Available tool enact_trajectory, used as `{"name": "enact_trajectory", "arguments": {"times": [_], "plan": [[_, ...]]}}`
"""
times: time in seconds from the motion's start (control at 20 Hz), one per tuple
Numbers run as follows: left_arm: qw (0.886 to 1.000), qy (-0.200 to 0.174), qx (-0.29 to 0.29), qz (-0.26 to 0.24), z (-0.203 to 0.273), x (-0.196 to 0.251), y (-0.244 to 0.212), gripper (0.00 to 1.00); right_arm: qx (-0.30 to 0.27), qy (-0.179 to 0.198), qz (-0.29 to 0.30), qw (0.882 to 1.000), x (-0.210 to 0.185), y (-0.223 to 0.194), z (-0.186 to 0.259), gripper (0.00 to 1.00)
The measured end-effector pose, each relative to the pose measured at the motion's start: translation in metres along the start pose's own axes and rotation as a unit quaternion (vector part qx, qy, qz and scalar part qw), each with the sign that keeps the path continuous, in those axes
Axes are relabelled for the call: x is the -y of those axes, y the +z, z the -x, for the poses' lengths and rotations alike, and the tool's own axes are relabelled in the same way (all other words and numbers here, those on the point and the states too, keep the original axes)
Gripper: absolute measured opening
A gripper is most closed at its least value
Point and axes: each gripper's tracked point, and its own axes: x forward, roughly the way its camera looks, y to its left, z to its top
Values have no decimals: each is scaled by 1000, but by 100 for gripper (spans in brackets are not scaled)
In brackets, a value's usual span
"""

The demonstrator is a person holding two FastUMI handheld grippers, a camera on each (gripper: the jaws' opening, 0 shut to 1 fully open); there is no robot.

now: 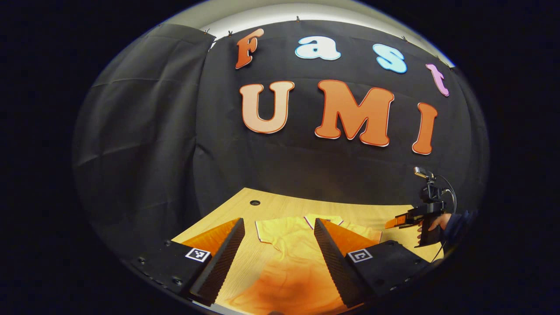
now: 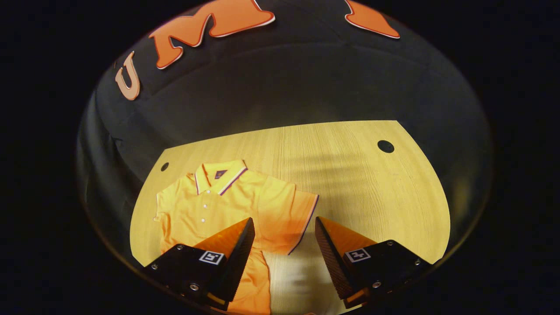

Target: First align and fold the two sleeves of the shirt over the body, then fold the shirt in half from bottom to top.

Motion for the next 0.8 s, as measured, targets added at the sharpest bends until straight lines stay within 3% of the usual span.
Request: {"name": "enact_trajectory", "arguments": {"times": [0.2,0.25,0.4,0.6,0.75,0.8], "plan": [[1000,12,-18,-17,-4,7,-15,98,-80,7,-9,997,6,-13,-33,83],[999,16,-20,-25,-3,8,-16,98,-99,8,-19,995,7,-18,-42,73],[999,22,-38,-29,-5,11,-29,98,-157,-3,-18,987,15,-36,-64,68],[998,37,-51,-24,-7,7,-37,98,-208,-28,-5,978,19,-50,-87,65],[997,47,-54,-20,-10,2,-41,98,-253,-29,-14,967,13,-66,-91,57],[997,50,-56,-21,-11,2,-41,98,-238,-31,0,971,12,-64,-98,56]]}}
